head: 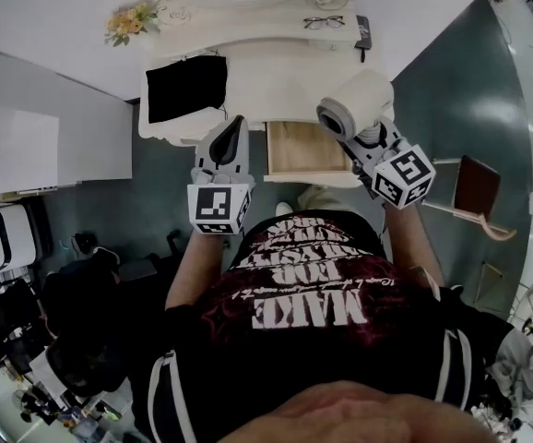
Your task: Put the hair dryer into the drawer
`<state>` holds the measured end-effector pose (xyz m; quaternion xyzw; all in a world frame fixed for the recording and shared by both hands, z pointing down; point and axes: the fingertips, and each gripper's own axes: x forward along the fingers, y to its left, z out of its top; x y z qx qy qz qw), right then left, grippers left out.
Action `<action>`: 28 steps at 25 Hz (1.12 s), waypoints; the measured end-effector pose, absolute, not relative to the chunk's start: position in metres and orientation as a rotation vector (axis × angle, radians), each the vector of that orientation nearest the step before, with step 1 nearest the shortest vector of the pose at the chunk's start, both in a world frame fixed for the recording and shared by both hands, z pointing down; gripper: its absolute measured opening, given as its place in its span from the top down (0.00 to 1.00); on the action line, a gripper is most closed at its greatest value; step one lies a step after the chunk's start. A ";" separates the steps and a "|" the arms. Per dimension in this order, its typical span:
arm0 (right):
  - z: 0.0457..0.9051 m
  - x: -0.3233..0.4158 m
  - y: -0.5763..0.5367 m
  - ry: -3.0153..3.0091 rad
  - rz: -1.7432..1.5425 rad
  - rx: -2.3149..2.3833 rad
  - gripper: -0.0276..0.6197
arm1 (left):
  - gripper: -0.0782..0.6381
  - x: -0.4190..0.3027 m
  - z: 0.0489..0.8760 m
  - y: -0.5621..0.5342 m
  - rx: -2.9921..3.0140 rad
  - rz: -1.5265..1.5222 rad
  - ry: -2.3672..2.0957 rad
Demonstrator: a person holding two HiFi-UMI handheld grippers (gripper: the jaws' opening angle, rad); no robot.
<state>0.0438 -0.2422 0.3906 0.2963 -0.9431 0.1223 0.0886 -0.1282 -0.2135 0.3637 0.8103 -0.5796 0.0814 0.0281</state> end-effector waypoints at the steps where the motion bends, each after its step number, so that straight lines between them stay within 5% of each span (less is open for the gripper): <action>1: 0.394 0.043 -0.247 -2.804 0.369 0.874 0.66 | 0.89 -0.126 0.364 -0.216 2.506 0.254 -1.782; 28: 0.532 0.023 -0.284 -2.627 0.627 0.503 0.66 | 0.89 -0.126 0.396 -0.256 2.382 0.285 -1.857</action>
